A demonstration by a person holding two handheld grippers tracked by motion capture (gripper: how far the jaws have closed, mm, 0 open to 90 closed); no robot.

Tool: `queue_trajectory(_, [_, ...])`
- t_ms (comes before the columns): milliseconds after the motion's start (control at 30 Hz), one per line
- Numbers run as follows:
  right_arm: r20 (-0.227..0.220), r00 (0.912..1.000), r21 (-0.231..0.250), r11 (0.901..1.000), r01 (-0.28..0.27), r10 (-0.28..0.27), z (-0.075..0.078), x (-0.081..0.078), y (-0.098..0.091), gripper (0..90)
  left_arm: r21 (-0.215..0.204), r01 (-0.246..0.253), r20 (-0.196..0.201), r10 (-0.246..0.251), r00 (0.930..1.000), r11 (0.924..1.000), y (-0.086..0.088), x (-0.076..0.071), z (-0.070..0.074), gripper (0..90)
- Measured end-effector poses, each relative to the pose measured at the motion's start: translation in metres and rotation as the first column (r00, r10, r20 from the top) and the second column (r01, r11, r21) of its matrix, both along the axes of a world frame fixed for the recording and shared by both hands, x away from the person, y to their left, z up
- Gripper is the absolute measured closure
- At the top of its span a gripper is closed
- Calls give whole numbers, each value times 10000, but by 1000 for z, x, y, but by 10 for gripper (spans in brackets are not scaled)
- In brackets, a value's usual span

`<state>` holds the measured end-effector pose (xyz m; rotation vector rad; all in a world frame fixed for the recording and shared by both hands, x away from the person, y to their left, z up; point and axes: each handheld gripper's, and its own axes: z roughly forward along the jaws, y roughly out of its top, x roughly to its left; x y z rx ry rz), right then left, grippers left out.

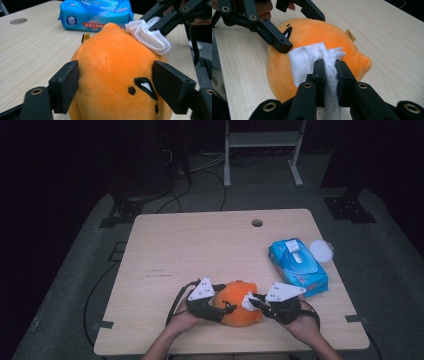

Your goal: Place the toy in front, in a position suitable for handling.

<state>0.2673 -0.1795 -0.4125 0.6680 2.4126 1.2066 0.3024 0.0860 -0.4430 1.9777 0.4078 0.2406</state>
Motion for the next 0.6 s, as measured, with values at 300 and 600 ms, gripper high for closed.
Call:
queue_trajectory(300, [-793,9959,252,9986,457,-436,-10,14,-23,789,-8,61,-124,-61,9999,10000,3,4,-3,268])
queue_trajectory(600, [-641,9944,782,9929,891,-842,-2,22,-18,790,45,402,185,-402,9990,9992,0,-1,-4,273])
